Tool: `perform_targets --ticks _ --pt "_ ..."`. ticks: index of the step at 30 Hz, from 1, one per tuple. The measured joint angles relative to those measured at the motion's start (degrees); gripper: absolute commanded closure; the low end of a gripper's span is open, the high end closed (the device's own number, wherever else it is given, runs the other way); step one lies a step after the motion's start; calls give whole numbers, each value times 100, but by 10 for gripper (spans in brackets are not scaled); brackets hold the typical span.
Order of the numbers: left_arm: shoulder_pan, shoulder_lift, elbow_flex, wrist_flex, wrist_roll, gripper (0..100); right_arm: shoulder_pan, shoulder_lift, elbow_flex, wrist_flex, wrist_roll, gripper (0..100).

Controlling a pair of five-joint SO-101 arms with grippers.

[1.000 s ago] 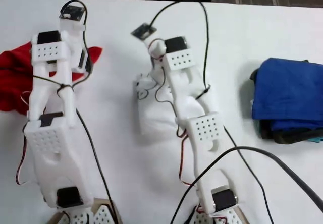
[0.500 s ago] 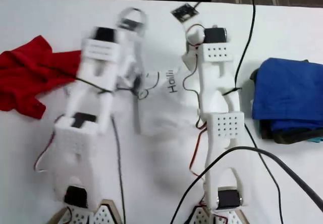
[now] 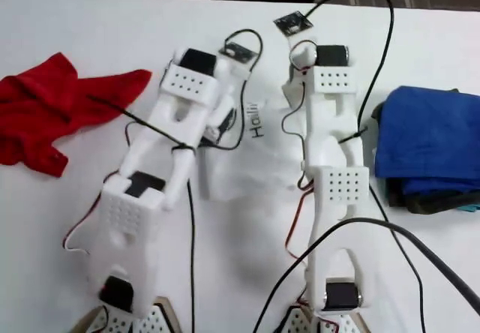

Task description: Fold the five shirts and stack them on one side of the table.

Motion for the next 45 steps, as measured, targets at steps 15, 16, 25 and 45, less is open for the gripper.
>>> perform_targets --ticks 15,16,25,45 --pt "651 -9 1495 -703 -44 974 70 756 -114 -18 0 978" --pt "651 -9 1609 -774 -44 974 70 756 -123 -18 0 978" --pt "668 -9 1389 -598 -79 974 88 774 -422 0 0 974" --pt "-1116 -1275 316 0 -70 972 290 765 -1327 -141 651 747"
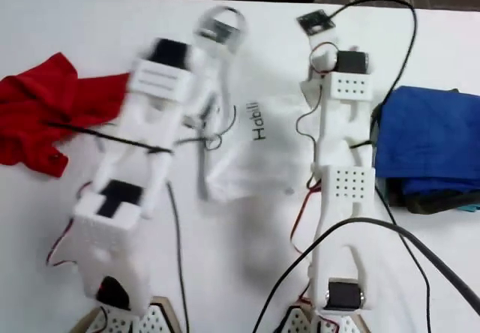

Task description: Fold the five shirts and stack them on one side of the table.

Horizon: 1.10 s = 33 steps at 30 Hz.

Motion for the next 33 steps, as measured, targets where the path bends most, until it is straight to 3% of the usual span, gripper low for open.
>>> perform_targets --ticks 6,12,20,33 --pt "-1451 0 0 9 -440 972 -897 0 0 -114 1767 747" --pt "-2207 0 0 18 -659 972 -1459 0 0 -334 3508 747" --pt "-2725 0 0 18 -677 972 -1574 0 0 -343 3754 745" --pt "-2787 -9 905 -448 -695 972 -1705 -185 114 316 3754 709"
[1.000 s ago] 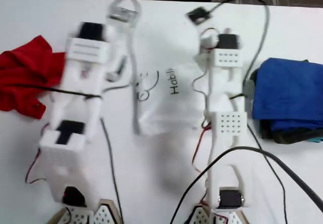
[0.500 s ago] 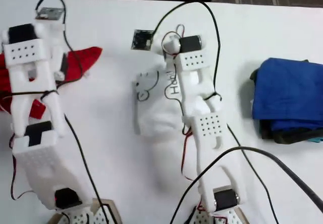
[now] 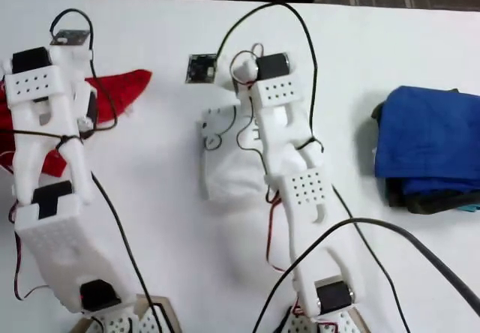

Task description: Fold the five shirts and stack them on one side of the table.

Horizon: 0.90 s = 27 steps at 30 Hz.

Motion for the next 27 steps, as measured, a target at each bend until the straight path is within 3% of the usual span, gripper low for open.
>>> perform_targets --ticks 27 --pt "-193 -18 9 35 0 972 -237 -923 3367 -44 -9 675"
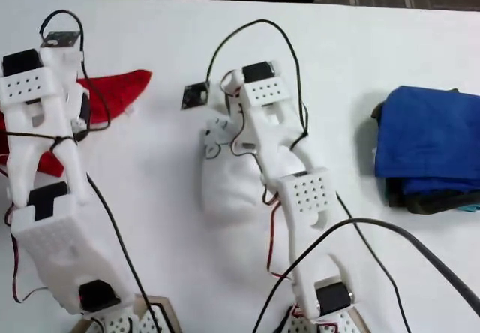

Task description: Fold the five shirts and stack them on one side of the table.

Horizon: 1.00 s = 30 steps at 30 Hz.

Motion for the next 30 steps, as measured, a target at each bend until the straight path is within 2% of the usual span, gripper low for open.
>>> perform_targets --ticks 4,9,11,18,22,28,30 --pt "-53 0 0 18 0 972 -26 -343 598 -9 0 704" --pt "-79 0 0 18 0 972 -44 -580 967 -9 0 992" --pt "-70 0 0 18 0 972 -35 -651 1116 -18 0 960" --pt "-220 0 0 18 0 972 132 -1116 2145 -9 -202 978" --pt "-229 0 0 18 0 972 360 -1310 2391 -237 -1644 978" --pt "-229 0 -9 18 0 972 914 -1345 2470 -923 -4659 978" --pt "-229 0 -79 18 0 972 967 -1319 2470 -1020 -5116 978"
